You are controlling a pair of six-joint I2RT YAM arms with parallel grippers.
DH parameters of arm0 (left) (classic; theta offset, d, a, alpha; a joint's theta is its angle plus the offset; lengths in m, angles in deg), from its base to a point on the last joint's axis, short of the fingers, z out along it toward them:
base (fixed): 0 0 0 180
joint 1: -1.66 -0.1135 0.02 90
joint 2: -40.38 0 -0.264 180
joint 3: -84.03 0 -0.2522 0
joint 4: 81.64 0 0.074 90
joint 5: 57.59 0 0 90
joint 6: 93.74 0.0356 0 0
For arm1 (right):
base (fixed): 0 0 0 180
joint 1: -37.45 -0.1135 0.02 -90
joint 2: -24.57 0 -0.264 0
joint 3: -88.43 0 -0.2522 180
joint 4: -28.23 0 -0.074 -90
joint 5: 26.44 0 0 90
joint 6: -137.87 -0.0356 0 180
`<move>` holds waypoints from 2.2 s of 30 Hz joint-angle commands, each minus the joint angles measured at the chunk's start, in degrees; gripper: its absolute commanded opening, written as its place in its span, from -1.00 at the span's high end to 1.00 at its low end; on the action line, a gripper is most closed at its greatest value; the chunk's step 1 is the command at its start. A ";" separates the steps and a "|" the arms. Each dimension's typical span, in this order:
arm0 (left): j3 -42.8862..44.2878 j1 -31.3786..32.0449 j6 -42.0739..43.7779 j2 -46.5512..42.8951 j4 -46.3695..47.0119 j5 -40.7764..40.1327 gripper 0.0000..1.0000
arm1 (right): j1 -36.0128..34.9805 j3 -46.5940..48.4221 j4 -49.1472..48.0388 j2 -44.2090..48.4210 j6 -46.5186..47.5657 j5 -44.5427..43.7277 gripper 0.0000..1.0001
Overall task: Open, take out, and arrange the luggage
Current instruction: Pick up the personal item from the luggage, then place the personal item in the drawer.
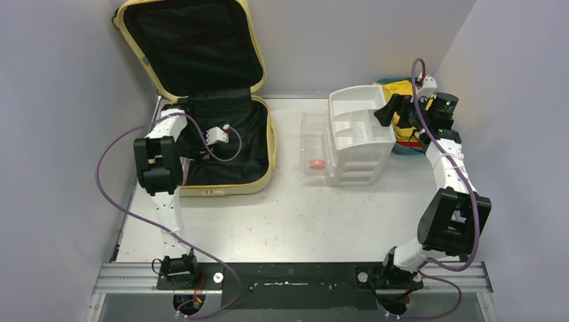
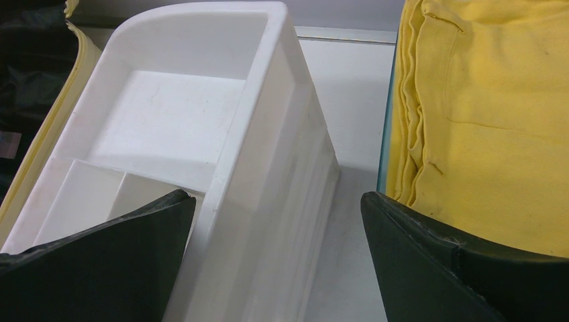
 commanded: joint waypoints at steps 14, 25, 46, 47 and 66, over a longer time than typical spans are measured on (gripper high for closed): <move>-1.70 -0.42 -4.81 -8.78 6.78 5.83 1.00 | -0.03 -0.99 2.80 -1.56 3.37 -3.01 -1.00; -1.20 1.84 -12.99 -13.63 8.81 11.99 1.00 | 0.28 -1.11 2.64 -1.38 3.15 -2.78 -1.00; 19.62 26.48 -62.13 -12.08 33.82 14.08 1.00 | 2.33 -1.97 1.35 -0.81 1.91 -2.31 -1.00; 21.04 27.32 -65.10 -10.79 34.79 15.35 1.00 | 2.49 -1.96 1.31 -0.73 1.96 -2.30 -1.00; 15.74 33.20 -89.93 -3.24 48.72 20.92 1.00 | 3.71 -2.36 0.87 0.86 1.44 -0.90 -1.00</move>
